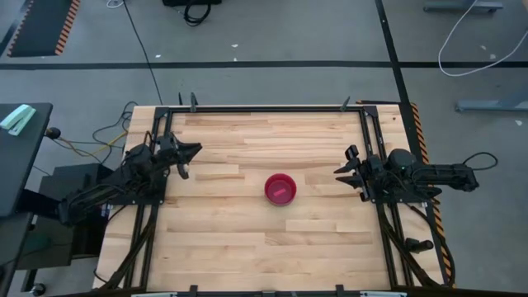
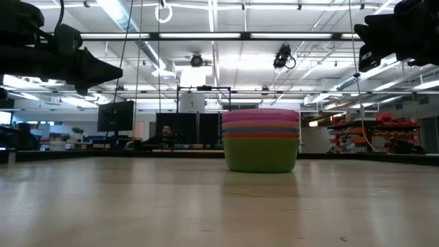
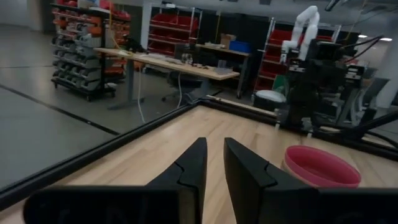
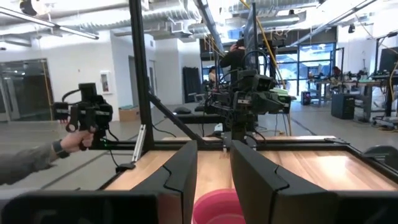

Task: Nest bowls inside each other
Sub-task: Return to home position

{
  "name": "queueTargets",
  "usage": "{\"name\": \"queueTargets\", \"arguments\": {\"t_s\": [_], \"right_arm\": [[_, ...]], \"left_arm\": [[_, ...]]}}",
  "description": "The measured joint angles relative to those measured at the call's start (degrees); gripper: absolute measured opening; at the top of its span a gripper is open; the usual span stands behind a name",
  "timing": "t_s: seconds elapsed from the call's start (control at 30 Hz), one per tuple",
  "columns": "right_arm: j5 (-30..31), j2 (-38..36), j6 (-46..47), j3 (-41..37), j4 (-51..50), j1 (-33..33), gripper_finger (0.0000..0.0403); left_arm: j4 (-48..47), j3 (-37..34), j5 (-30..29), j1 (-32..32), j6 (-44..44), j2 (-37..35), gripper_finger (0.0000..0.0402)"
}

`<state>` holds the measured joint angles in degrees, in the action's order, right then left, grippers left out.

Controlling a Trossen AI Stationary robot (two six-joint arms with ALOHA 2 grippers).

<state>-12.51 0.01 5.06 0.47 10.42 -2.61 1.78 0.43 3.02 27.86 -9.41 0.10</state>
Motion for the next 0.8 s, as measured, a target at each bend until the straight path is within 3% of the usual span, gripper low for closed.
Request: {"name": "queueTargets", "arguments": {"t_s": [0.43,0.67,0.8], "right_arm": [[0.02,0.0,-4.54,0.0,-1.64,0.0,0.0105],[4.45,0.0,4.59,-0.02,1.81,-0.59,0.0104],[4.79,0.0,4.92,-0.02,3.76,-0.81,0.0104]], "left_arm": [[-0.83,0.0,-0.94,0.0,-0.23,0.0,0.0062],[-0.9,0.0,-0.94,0.0,0.04,0.26,0.0059],[-0.96,0.0,-0.94,0.0,0.07,0.26,0.0054]]}}
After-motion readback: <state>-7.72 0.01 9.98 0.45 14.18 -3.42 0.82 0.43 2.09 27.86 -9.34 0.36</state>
